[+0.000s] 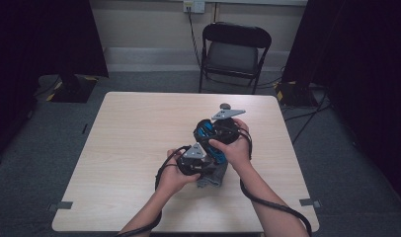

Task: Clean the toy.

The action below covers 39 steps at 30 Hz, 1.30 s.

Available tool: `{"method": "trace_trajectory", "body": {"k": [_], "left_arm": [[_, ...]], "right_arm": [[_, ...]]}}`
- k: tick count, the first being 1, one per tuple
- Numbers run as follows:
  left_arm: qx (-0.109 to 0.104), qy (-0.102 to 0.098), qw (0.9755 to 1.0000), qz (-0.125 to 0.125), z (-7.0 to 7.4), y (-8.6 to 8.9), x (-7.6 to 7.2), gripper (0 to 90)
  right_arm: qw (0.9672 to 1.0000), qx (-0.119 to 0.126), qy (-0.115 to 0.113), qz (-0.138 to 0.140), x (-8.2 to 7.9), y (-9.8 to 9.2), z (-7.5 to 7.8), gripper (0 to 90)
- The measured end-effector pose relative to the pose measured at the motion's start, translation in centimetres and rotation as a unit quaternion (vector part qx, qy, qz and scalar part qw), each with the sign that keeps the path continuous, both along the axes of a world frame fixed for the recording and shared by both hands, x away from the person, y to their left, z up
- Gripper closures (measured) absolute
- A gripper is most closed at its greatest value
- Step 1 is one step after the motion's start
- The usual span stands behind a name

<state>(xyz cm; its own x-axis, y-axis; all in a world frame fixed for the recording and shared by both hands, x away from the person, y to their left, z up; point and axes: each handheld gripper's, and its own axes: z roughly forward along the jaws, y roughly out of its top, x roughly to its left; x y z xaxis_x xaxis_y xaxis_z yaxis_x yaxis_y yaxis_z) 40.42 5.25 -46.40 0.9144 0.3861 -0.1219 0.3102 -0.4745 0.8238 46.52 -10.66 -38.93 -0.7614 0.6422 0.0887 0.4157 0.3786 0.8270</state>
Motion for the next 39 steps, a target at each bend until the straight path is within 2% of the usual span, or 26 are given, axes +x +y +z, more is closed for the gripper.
{"method": "trace_trajectory", "body": {"k": [8, 11, 13, 15, 19, 26, 30, 32, 39], "left_arm": [[0.008, 0.006, 0.9997, -0.021, -0.4, -0.2, -0.8, 74.8], [0.011, 0.009, 0.9993, -0.033, -0.5, -0.2, -1.2, 74.7], [0.018, 0.011, 0.9989, -0.042, -0.6, 0.1, -1.4, 74.6], [0.021, 0.010, 0.9990, -0.038, -0.5, 0.7, -1.4, 74.6], [0.027, 0.005, 0.9995, -0.017, -0.1, 2.8, -1.1, 74.6], [0.042, -0.001, 0.9986, 0.032, 0.4, 7.1, -0.2, 74.5], [0.053, -0.009, 0.9968, 0.059, 0.7, 9.4, 0.3, 74.4], [0.055, -0.011, 0.9957, 0.074, 0.8, 10.4, 0.6, 74.4], [0.063, -0.005, 0.9917, 0.112, 0.5, 13.3, 1.4, 74.4]], "right_arm": [[0.9999, 0.008, 0.002, -0.008, 0.7, 0.0, 0.2, 25.5], [0.9996, 0.022, 0.007, -0.017, 1.0, -0.5, 0.2, 25.5], [0.9995, 0.021, 0.006, -0.021, 1.2, -1.0, 0.3, 25.5], [0.9995, 0.020, 0.006, -0.025, 1.3, -1.6, 0.3, 25.5], [0.9990, 0.017, 0.012, -0.039, 1.6, -3.4, 0.0, 25.5], [0.9976, -0.005, 0.036, -0.059, 1.5, -6.7, -2.3, 25.5], [0.9961, -0.018, 0.044, -0.074, 1.5, -8.3, -3.4, 25.5], [0.9952, -0.033, 0.047, -0.078, 1.5, -9.0, -3.8, 25.5], [0.9921, -0.059, 0.052, -0.098, 1.5, -10.9, -5.2, 25.5]]}}
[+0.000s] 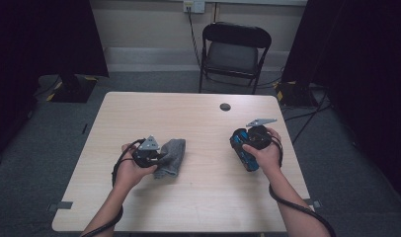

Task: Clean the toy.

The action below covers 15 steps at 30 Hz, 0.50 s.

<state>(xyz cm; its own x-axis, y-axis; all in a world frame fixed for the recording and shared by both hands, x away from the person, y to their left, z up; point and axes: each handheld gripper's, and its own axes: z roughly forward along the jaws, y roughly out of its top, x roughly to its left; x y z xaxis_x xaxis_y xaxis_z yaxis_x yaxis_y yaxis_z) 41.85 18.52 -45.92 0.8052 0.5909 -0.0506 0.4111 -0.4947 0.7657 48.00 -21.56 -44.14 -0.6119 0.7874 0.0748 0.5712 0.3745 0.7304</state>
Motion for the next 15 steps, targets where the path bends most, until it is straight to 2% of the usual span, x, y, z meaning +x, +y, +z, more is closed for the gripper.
{"method": "trace_trajectory", "body": {"k": [6, 12, 15], "left_arm": [[-0.004, 0.000, 0.9996, 0.026, -0.2, 1.6, 0.5, 74.3], [0.020, -0.005, 0.9992, 0.033, -0.5, 2.2, 0.8, 74.2], [0.021, -0.004, 0.9991, 0.036, -0.7, 2.3, 1.0, 74.2]], "right_arm": [[0.9999, -0.009, 0.010, -0.010, 0.3, -1.2, -0.7, 25.4], [0.9996, -0.019, 0.016, -0.016, 0.5, -1.9, -1.3, 25.4], [0.9994, -0.021, 0.019, -0.019, 0.6, -2.1, -1.6, 25.4]]}}
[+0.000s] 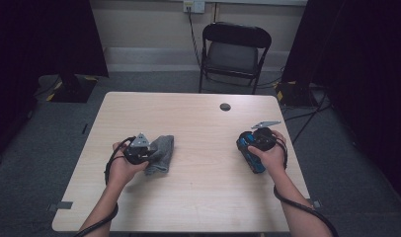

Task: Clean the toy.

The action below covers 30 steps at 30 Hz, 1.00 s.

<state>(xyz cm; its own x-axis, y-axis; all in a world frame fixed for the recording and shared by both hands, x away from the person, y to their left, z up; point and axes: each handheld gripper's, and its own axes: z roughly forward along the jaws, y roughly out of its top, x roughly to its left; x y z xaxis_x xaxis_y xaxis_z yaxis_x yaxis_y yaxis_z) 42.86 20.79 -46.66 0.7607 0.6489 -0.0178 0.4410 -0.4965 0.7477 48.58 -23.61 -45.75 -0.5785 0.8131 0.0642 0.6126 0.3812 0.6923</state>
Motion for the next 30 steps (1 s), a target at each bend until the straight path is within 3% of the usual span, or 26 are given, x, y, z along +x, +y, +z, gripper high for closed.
{"method": "trace_trajectory", "body": {"k": [8, 13, 20, 30], "left_arm": [[0.009, -0.002, 0.9999, 0.008, -0.6, -0.1, 0.4, 73.4], [0.003, -0.002, 0.9999, 0.011, -1.1, -0.3, 0.6, 71.8], [0.001, -0.006, 0.9998, 0.021, -1.6, -0.4, 0.7, 69.7], [0.001, -0.009, 0.9996, 0.028, -1.7, -0.6, 0.8, 64.8]], "right_arm": [[1.0000, -0.006, 0.006, -0.005, 0.5, 0.0, -0.6, 25.4], [0.9999, -0.008, 0.012, -0.006, 0.9, 0.0, -1.4, 25.3], [0.9995, -0.028, 0.016, -0.003, 1.3, 0.5, -2.6, 25.2], [0.9994, -0.027, 0.016, -0.014, 1.7, 0.6, -2.9, 25.0]]}}
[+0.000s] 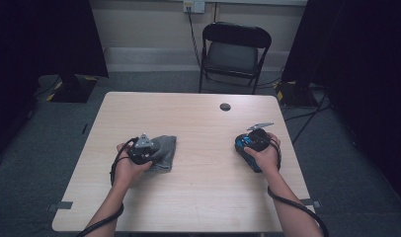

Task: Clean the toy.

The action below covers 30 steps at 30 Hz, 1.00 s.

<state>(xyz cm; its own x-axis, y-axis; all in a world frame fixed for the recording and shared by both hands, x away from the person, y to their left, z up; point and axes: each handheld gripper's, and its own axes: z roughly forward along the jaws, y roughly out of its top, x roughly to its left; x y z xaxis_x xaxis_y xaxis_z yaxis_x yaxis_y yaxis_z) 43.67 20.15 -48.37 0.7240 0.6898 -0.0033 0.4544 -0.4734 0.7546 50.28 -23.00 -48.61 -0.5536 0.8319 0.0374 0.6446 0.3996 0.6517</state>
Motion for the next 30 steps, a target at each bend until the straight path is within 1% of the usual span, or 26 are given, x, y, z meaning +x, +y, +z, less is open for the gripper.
{"method": "trace_trajectory", "body": {"k": [3, 5, 8, 11, 14, 15, 17, 18, 19, 21, 22, 23, 25, 27, 28, 30], "left_arm": [[-0.003, -0.001, 1.0000, 0.004, -0.1, 0.0, 0.0, 62.6], [-0.006, 0.001, 1.0000, 0.007, -0.1, -0.1, 0.0, 60.8], [-0.007, 0.003, 0.9999, 0.008, -0.1, -0.1, 0.0, 58.6], [-0.009, 0.004, 0.9999, 0.010, -0.1, -0.1, -0.1, 57.2], [-0.007, 0.003, 0.9999, 0.013, 0.0, -0.2, -0.1, 52.9], [-0.009, 0.004, 0.9998, 0.016, 0.1, -0.2, -0.1, 50.6], [-0.007, 0.004, 0.9997, 0.024, 0.2, -0.2, -0.1, 43.7], [-0.007, 0.003, 0.9997, 0.023, 0.3, -0.2, -0.1, 40.9], [-0.007, 0.001, 0.9996, 0.028, 0.4, -0.2, -0.1, 38.8], [-0.012, 0.000, 0.9993, 0.035, 0.5, -0.2, -0.1, 33.6], [-0.008, 0.000, 0.9993, 0.036, 0.7, -0.1, -0.1, 32.7], [-0.009, -0.002, 0.9993, 0.037, 0.8, -0.1, -0.1, 31.2], [-0.012, -0.001, 0.9992, 0.039, 1.0, -0.2, -0.2, 28.5], [-0.008, -0.003, 0.9992, 0.040, 1.3, -0.2, -0.3, 27.7], [-0.008, -0.004, 0.9991, 0.040, 1.5, -0.2, -0.3, 26.7], [-0.016, -0.003, 0.9990, 0.042, 1.7, -0.4, -0.4, 25.0]], "right_arm": [[1.0000, -0.005, 0.000, 0.003, 0.1, 0.1, -0.1, 25.0], [1.0000, -0.008, 0.005, 0.000, 0.1, 0.2, -0.3, 24.9], [1.0000, -0.007, 0.003, 0.002, 0.2, 0.2, -0.4, 24.9], [0.9999, -0.015, 0.005, 0.006, 0.2, 0.3, -0.3, 24.7], [0.9998, -0.017, 0.001, 0.007, 0.2, 0.3, -0.3, 24.0], [0.9998, -0.020, -0.001, 0.010, 0.2, 0.4, -0.3, 23.6], [0.9994, -0.031, -0.006, 0.014, 0.3, 0.4, -0.2, 20.0], [0.9995, -0.030, -0.003, 0.011, 0.3, 0.3, -0.2, 19.4], [0.9996, -0.026, -0.008, 0.012, 0.2, 0.2, -0.1, 18.8], [0.9995, -0.026, -0.012, 0.012, 0.2, 0.0, 0.2, 17.8], [0.9995, -0.025, -0.013, 0.013, 0.1, -0.1, 0.2, 17.4], [0.9996, -0.018, -0.016, 0.013, 0.0, -0.2, 0.3, 17.2], [0.9997, -0.006, -0.024, 0.005, -0.1, -0.3, 0.8, 16.6], [0.9995, 0.011, -0.028, 0.008, -0.3, -0.5, 1.3, 16.4], [0.9994, 0.011, -0.033, 0.005, -0.4, -0.6, 1.5, 16.5], [0.9993, 0.017, -0.034, 0.006, -0.6, -0.8, 2.1, 16.4]]}}
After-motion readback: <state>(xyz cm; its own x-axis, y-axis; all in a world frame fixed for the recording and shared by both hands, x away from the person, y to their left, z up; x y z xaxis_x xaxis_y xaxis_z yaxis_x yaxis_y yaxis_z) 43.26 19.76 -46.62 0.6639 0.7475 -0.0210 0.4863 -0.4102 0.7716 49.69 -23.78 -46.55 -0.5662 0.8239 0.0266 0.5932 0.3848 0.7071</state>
